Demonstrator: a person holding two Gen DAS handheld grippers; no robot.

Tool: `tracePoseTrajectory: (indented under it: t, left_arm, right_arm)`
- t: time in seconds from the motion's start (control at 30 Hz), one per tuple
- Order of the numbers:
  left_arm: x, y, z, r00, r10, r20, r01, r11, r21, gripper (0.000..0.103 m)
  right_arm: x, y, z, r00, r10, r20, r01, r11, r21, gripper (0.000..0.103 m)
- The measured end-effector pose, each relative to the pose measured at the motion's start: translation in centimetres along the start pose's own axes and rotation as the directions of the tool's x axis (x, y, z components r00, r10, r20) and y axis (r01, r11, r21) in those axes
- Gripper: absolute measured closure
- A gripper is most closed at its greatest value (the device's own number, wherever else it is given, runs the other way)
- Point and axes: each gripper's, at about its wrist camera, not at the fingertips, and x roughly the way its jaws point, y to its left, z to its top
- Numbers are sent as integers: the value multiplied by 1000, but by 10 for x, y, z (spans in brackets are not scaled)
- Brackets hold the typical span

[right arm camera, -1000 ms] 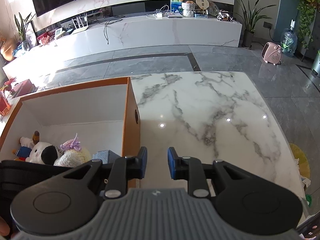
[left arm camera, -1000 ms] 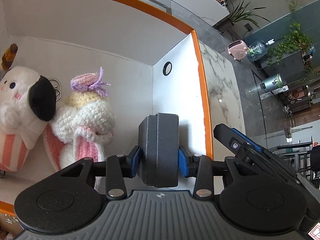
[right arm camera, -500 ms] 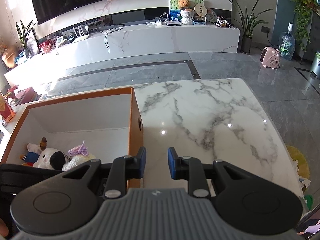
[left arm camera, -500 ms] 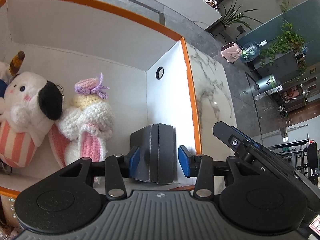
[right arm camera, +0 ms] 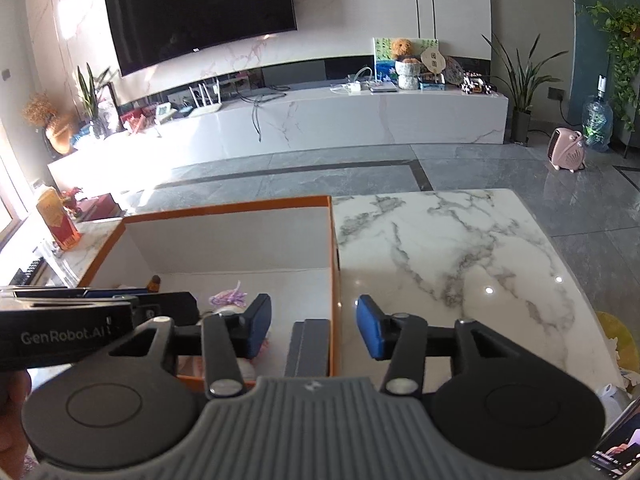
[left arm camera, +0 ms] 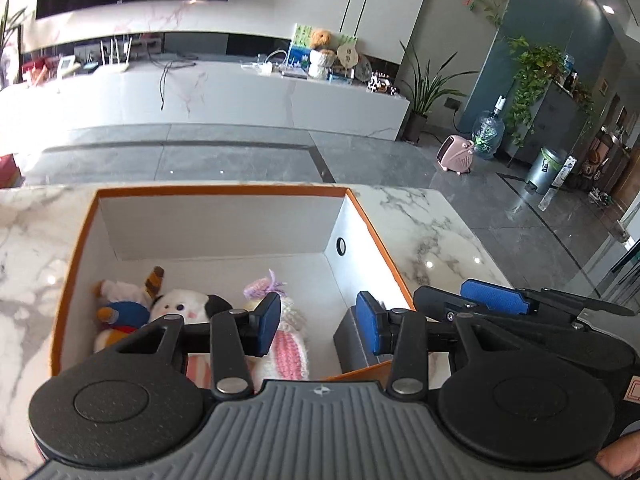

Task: Organize objects
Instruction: 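Lower the dark gray gift box into the orange box and open the left gripper, then move the left gripper to the pink card holder while the right reaches the PHOTO CARD box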

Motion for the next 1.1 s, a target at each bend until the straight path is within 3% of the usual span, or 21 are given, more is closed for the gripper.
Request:
tracePoseTrajectory:
  t: [0.23,0.47,0.77,0.87,1.1]
  left_arm:
    - [-36,18,-25,997,57,54,-61,996,62,50]
    - [-46,44,-62,994,99,-49,-96,994,60,47]
    - [-57,94,-113,968,207,-140,-207,978,14,42]
    - [-58,104,-116,967,206,-153,-209,978,-5,35]
    - [-47,117,-113,978,141,-155,-161,979,-127,34]
  right_arm:
    - [-16,14,-29,999,45,-29,-45,999,4,47]
    - [-9,37,-70,992,71,-109,-73,997,-19,47]
    - [9,70,-104,968,126,-219,-138,990,-42,58]
    - [15,82,-107,961,142,-235,-160,985,-58,58]
    - [24,106,-103,951,186,-247,-207,976,-62,57]
